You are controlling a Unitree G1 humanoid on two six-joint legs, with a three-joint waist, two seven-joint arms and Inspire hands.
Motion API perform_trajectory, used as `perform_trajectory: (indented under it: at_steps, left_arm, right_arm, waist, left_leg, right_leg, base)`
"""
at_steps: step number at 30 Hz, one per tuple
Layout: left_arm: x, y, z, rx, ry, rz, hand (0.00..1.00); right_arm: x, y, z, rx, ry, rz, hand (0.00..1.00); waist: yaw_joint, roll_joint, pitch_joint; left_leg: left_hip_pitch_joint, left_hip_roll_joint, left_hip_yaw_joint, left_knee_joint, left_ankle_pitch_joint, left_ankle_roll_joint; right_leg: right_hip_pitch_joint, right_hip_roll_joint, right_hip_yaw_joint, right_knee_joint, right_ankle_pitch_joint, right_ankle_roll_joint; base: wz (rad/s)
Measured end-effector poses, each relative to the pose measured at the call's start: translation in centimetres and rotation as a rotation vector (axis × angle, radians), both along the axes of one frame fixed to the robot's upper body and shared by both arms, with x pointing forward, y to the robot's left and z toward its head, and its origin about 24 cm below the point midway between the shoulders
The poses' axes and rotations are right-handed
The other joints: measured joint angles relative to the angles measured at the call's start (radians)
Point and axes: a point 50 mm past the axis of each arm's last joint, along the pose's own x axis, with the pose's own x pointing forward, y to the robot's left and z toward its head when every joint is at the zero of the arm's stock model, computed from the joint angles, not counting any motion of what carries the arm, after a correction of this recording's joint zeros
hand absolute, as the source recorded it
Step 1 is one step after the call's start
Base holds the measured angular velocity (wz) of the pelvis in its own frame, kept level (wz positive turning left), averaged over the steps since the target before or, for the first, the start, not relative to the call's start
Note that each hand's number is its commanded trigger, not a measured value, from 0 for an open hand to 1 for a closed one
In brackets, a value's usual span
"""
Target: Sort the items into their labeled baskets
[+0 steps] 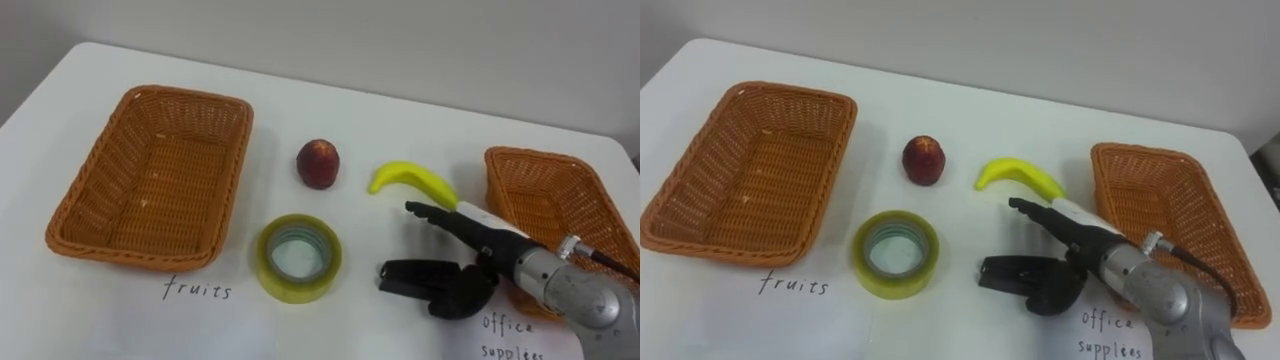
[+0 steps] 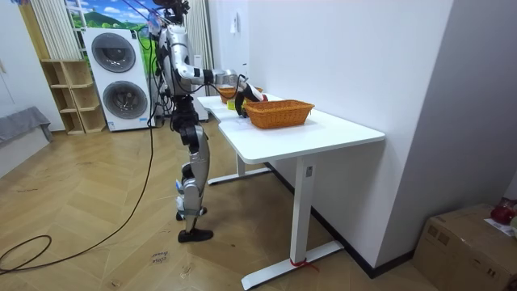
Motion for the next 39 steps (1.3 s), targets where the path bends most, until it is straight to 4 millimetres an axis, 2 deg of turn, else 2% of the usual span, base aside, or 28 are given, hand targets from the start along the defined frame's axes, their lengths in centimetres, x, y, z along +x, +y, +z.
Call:
perform_trajectory:
  at_steps: [7,11,19,29,39]
  left_arm:
    - [-0.2,-0.2,-0.1,0.011,0.000,0.008,0.00]
    - [-0.3,-0.4,-0.2,0.007,0.003,0.012,0.00]
    - [-0.5,-0.4,-0.2,0.010,0.007,0.015,0.00]
    - [-0.2,-0.9,-0.2,0.000,-0.009,0.013,0.00]
    - [1.8,-1.5,0.0,-0.004,-0.041,-0.044,0.00]
  right_arm:
    - [-0.1,0.6,0.2,-0.037,-0.016,0.013,0.00]
    - [-0.2,1.2,0.3,-0.063,-0.016,0.030,0.00]
    - [-0.6,1.7,-0.2,-0.060,0.000,0.023,0.00]
    - [-0.6,2.2,-0.4,-0.062,-0.019,0.020,0.00]
    - [-0.6,2.3,-0.6,-0.119,-0.012,0.001,0.00]
  waist:
    - [0.004,0.021,-0.0035]
    - [0.002,0.035,-0.0125]
    - [0.003,0.032,-0.0156]
    - [0.000,0.026,-0.0159]
    - [-0.002,0.025,-0.0152]
  left_leg:
    - [-0.001,0.001,0.008,0.000,0.000,0.000]
    - [0.000,0.001,0.009,0.000,0.000,0.000]
    - [0.002,0.000,0.004,-0.001,0.000,0.000]
    - [0.000,0.000,0.001,0.003,0.000,0.000]
    - [0.002,0.000,-0.001,0.002,0.000,0.000]
  right_leg:
    - [-0.002,0.000,0.000,0.000,0.000,0.000]
    - [-0.001,0.000,0.000,0.000,0.000,0.000]
    - [0.002,-0.001,-0.003,0.003,0.000,0.000]
    - [0.002,-0.001,-0.003,0.003,0.001,-0.002]
    - [0.005,-0.001,-0.005,0.004,0.002,-0.003]
  base:
    - [0.00]
    - [0.00]
    - [0.00]
    - [0.00]
    - [0.00]
